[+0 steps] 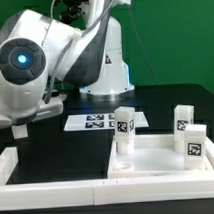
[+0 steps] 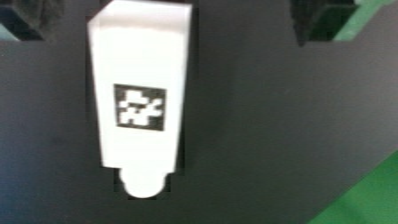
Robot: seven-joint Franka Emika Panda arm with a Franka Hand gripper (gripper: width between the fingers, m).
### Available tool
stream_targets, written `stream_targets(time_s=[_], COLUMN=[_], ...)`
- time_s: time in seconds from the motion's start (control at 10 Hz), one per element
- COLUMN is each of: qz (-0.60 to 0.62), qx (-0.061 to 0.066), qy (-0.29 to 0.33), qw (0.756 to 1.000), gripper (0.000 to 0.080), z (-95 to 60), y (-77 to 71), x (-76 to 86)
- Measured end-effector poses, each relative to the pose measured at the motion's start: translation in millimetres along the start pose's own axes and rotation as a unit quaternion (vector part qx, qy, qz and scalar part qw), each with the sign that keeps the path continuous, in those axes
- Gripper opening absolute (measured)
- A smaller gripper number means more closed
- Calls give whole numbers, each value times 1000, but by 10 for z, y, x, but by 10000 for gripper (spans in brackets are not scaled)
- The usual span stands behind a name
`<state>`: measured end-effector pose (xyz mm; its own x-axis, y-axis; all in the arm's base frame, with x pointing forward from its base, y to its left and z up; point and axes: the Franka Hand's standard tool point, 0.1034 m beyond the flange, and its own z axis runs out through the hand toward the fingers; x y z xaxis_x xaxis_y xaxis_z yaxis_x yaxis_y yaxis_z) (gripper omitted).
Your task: Assemble square table
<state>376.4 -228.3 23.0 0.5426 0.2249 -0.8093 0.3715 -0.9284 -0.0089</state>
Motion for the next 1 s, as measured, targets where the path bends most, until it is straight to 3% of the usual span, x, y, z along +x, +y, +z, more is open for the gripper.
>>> stream_targets(time_s=[0.3, 0.6, 0.8, 0.9, 1.0], qz=[28, 26, 26, 26, 26], qx=[4, 4, 4, 4, 4], qy=[-22, -23, -23, -23, -23], qw=[999, 999, 999, 999, 999], gripper=[649, 629, 345, 345, 288], z=[139, 187, 187, 187, 188], y=[-208, -213, -213, -213, -213], x=[-5, -6, -6, -6, -7])
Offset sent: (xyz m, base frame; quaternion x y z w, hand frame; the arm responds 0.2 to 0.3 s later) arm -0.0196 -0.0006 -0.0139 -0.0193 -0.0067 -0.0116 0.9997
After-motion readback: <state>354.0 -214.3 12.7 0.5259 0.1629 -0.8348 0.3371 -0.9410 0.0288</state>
